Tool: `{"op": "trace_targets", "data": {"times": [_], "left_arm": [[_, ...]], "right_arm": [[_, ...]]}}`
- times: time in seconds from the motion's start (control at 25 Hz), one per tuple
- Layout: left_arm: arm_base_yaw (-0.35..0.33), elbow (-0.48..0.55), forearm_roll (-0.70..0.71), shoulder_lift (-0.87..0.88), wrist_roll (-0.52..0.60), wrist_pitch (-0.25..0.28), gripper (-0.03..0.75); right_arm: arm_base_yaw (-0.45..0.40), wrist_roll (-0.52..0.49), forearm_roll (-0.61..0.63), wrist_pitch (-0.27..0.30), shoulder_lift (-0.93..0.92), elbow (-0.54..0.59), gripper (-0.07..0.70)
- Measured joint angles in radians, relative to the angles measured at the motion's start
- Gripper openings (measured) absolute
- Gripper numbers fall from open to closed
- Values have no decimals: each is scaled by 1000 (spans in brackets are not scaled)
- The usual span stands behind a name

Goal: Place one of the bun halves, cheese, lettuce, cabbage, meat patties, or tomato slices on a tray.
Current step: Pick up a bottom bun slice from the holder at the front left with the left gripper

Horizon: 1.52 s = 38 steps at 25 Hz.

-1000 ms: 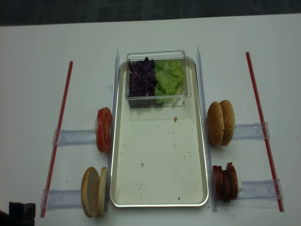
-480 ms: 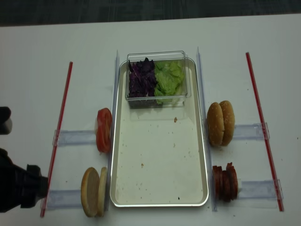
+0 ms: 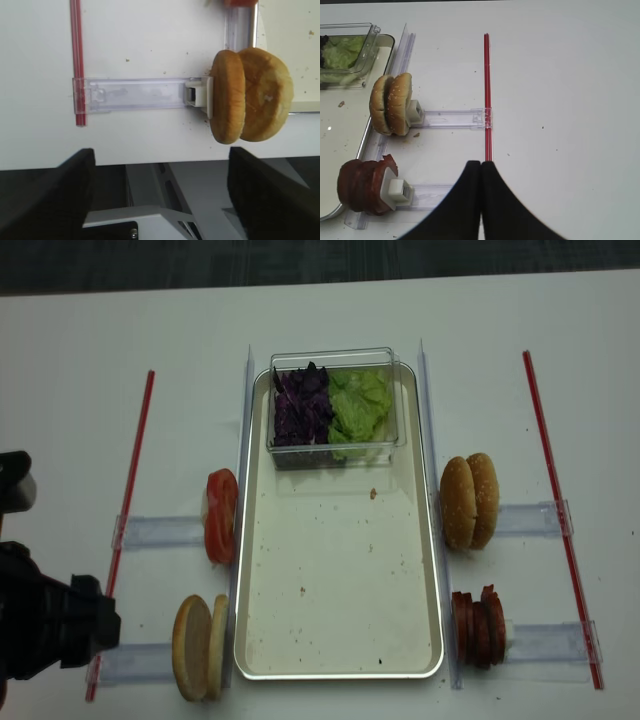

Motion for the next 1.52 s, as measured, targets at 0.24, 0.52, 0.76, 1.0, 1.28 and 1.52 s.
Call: {"op": "trace_targets", "data": {"times": [0.24, 0.52, 0.76, 1.0, 1.28, 1.52], "left_arm": [[-104, 0, 0, 9, -91, 0, 502], [-375, -6, 60, 87, -324, -48, 494], [-640, -41, 155, 207, -568, -104, 494], [-780, -168, 210, 364, -708, -126, 494], [-804, -219, 210, 504, -766, -154, 494], [-806, -219, 226, 528, -820, -154, 493]], "right_arm": [[0, 0, 0, 0, 0, 0, 364], [0, 0, 0, 0, 0, 0, 364], [0, 0, 0, 0, 0, 0, 364], [0, 0, 0, 0, 0, 0, 364], [0, 0, 0, 0, 0, 0, 364], [0, 0, 0, 0, 0, 0, 364]]}}
